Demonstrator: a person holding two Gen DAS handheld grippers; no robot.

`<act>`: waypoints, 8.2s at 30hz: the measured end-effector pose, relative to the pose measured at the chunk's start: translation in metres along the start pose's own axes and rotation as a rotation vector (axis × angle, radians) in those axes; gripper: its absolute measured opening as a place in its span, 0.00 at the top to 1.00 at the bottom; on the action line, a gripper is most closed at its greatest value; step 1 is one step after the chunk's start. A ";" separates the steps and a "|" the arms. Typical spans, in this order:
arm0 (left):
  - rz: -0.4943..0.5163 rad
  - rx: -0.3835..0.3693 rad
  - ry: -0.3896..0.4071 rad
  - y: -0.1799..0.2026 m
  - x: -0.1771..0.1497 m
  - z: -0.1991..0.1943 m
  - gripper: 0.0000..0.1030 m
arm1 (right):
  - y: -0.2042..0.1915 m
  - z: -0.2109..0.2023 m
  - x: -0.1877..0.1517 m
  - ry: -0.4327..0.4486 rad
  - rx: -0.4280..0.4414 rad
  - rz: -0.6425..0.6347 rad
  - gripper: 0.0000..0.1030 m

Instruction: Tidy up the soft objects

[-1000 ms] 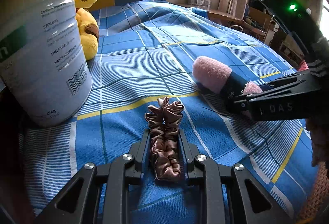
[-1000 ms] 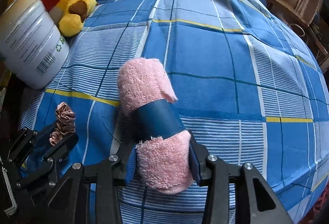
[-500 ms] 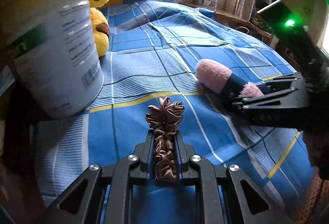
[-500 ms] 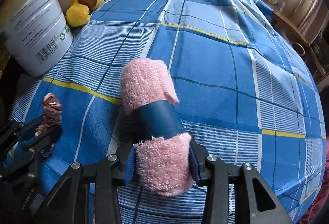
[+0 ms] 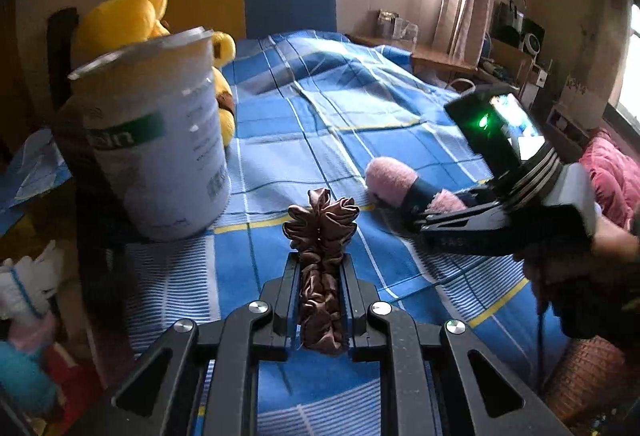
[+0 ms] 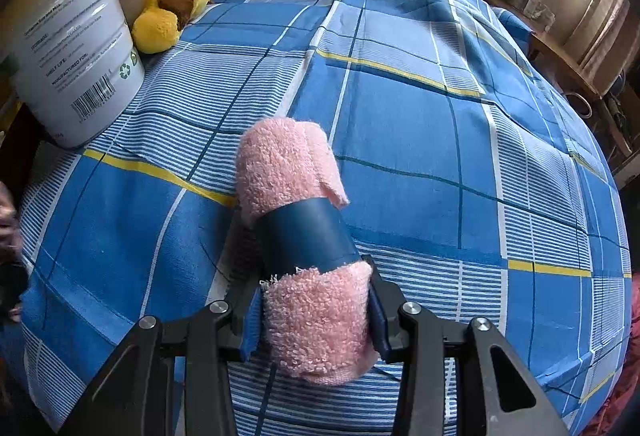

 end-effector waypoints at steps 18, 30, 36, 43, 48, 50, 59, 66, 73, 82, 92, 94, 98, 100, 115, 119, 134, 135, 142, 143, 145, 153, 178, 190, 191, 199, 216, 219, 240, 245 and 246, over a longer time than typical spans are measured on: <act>-0.195 0.106 0.041 -0.102 -0.020 -0.066 0.83 | -0.001 -0.002 0.001 0.010 -0.017 -0.015 0.59; -0.511 0.153 -0.046 -0.241 -0.094 -0.075 0.81 | 0.002 -0.001 0.001 0.004 -0.010 0.006 0.59; -0.507 0.107 -0.026 -0.245 -0.100 -0.079 0.53 | 0.002 0.000 0.001 0.003 -0.011 0.016 0.59; -0.427 0.111 -0.009 -0.233 -0.101 -0.094 0.37 | 0.007 0.000 0.002 -0.006 0.021 0.071 0.59; -0.391 0.161 0.005 -0.235 -0.106 -0.108 0.30 | 0.022 -0.002 0.011 -0.023 0.034 0.189 0.64; -0.387 0.176 0.016 -0.238 -0.105 -0.113 0.30 | 0.031 -0.006 0.020 -0.023 0.016 0.232 0.64; -0.399 0.179 0.063 -0.245 -0.097 -0.130 0.26 | 0.047 -0.068 0.164 0.054 -0.066 0.347 0.64; -0.410 0.187 0.082 -0.256 -0.096 -0.140 0.23 | -0.007 -0.135 0.307 0.162 -0.128 0.260 0.64; -0.457 0.203 0.096 -0.272 -0.098 -0.148 0.21 | -0.152 -0.203 0.412 0.340 -0.054 -0.018 0.64; -0.561 0.321 0.068 -0.302 -0.112 -0.157 0.19 | -0.352 -0.195 0.326 0.332 0.107 -0.569 0.64; -0.629 0.408 0.090 -0.316 -0.125 -0.180 0.15 | -0.391 -0.100 0.153 0.076 0.178 -0.698 0.64; -0.629 0.412 0.095 -0.315 -0.125 -0.183 0.14 | -0.381 -0.083 0.128 0.028 0.209 -0.654 0.64; -0.613 0.431 0.095 -0.312 -0.127 -0.184 0.12 | -0.366 -0.065 0.093 -0.006 0.227 -0.585 0.64; -0.609 0.429 0.094 -0.309 -0.127 -0.183 0.11 | -0.361 -0.063 0.079 -0.011 0.247 -0.550 0.64; -0.582 0.432 0.085 -0.288 -0.128 -0.181 0.04 | -0.348 -0.066 0.035 0.083 0.156 -0.468 0.65; -0.582 0.438 0.089 -0.287 -0.128 -0.181 0.01 | -0.352 -0.057 0.031 0.068 0.147 -0.462 0.66; -0.602 0.435 0.065 -0.292 -0.135 -0.171 0.00 | -0.360 -0.092 0.035 0.207 0.149 -0.449 0.39; -0.602 0.436 0.064 -0.293 -0.135 -0.171 0.00 | -0.362 -0.095 0.035 0.222 0.152 -0.453 0.39; -0.607 0.446 0.065 -0.296 -0.135 -0.171 0.00 | -0.390 -0.092 0.034 0.285 0.124 -0.542 0.39; -0.606 0.447 0.065 -0.296 -0.136 -0.171 0.00 | -0.392 -0.089 0.036 0.286 0.112 -0.553 0.39; -0.601 0.455 0.062 -0.296 -0.136 -0.171 0.00 | -0.395 -0.083 0.042 0.285 0.079 -0.565 0.39; -0.570 0.476 0.065 -0.289 -0.133 -0.174 0.00 | -0.388 -0.079 0.048 0.270 0.069 -0.553 0.39; -0.564 0.555 0.140 -0.260 -0.114 -0.195 0.00 | -0.309 -0.138 0.019 0.417 0.153 -0.199 0.32; -0.561 0.561 0.147 -0.246 -0.108 -0.193 0.00 | -0.284 -0.147 0.017 0.450 0.141 -0.132 0.32; -0.560 0.563 0.146 -0.245 -0.108 -0.192 0.00 | -0.284 -0.147 0.017 0.448 0.141 -0.132 0.32; -0.561 0.561 0.138 -0.246 -0.110 -0.191 0.00 | -0.284 -0.144 0.014 0.440 0.142 -0.131 0.32; -0.561 0.554 0.132 -0.245 -0.112 -0.190 0.00 | -0.285 -0.145 0.013 0.438 0.145 -0.129 0.32; -0.559 0.555 0.131 -0.245 -0.112 -0.190 0.00 | -0.285 -0.145 0.013 0.437 0.145 -0.127 0.32; -0.557 0.548 0.136 -0.242 -0.112 -0.192 0.00 | -0.285 -0.146 0.012 0.439 0.148 -0.128 0.32; -0.544 0.555 0.144 -0.240 -0.111 -0.194 0.00 | -0.284 -0.145 0.011 0.437 0.147 -0.127 0.32; -0.536 0.564 0.152 -0.239 -0.110 -0.195 0.01 | -0.284 -0.145 0.011 0.437 0.146 -0.126 0.32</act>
Point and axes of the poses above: each gripper's, at about its wrist camera, not at the fingertips, and z roughly the way its jaws point, y to its right, x to its top, the point moved 9 cm from there along z, roughly the way its jaws point, and after that the axes turned 6 degrees about -y, right-handed, at the moved point
